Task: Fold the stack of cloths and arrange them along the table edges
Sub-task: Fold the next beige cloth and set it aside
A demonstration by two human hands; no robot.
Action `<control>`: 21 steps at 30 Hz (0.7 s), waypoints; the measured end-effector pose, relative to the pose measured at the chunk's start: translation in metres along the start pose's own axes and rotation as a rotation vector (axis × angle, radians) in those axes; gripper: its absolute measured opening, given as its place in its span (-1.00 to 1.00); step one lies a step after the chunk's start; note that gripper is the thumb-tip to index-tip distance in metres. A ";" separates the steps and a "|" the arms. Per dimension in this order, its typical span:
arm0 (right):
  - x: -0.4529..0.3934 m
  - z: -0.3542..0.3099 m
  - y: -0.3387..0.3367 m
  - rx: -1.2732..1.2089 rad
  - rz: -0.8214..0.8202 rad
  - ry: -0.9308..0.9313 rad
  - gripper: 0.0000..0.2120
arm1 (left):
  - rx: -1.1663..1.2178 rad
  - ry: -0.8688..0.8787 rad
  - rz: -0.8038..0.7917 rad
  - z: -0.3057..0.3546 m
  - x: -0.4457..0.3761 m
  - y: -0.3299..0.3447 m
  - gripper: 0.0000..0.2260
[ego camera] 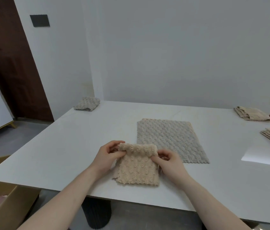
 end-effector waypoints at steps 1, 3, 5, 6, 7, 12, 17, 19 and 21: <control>0.001 0.002 -0.001 0.023 0.045 -0.031 -0.92 | -0.039 0.015 -0.039 0.002 0.000 0.004 -0.75; 0.002 0.003 -0.001 0.050 0.094 -0.066 -0.94 | -0.158 0.039 -0.144 0.003 0.003 0.013 -0.86; 0.004 0.003 0.000 0.085 0.126 -0.100 -0.94 | -0.225 0.048 -0.167 0.003 0.003 0.018 -0.91; 0.004 0.004 0.001 0.098 0.132 -0.110 -0.93 | -0.244 0.056 -0.155 0.003 0.003 0.019 -0.92; 0.004 0.004 0.002 0.107 0.131 -0.115 -0.92 | -0.266 0.062 -0.141 0.002 0.003 0.018 -0.93; -0.001 0.007 0.000 0.126 0.172 -0.094 -0.93 | -0.310 0.061 -0.112 -0.002 0.004 0.019 -0.86; 0.002 0.007 -0.001 0.090 0.154 -0.040 -0.72 | -0.484 0.057 -0.048 0.000 0.005 0.018 -0.61; 0.003 0.005 -0.001 0.108 0.146 -0.031 -0.68 | -0.545 0.049 -0.030 -0.001 0.004 0.018 -0.63; 0.003 0.003 -0.002 0.151 0.138 -0.033 -0.80 | -0.540 0.038 -0.016 -0.004 0.003 0.016 -0.72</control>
Point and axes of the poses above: each hand's wrist, its own x-axis away from the middle knuckle, its own y-axis out of the palm, z = x × y, the point moved 5 cm from there along -x, towards the middle knuckle, and after that the axes turned 15 degrees about y, right-handed, at the moved point
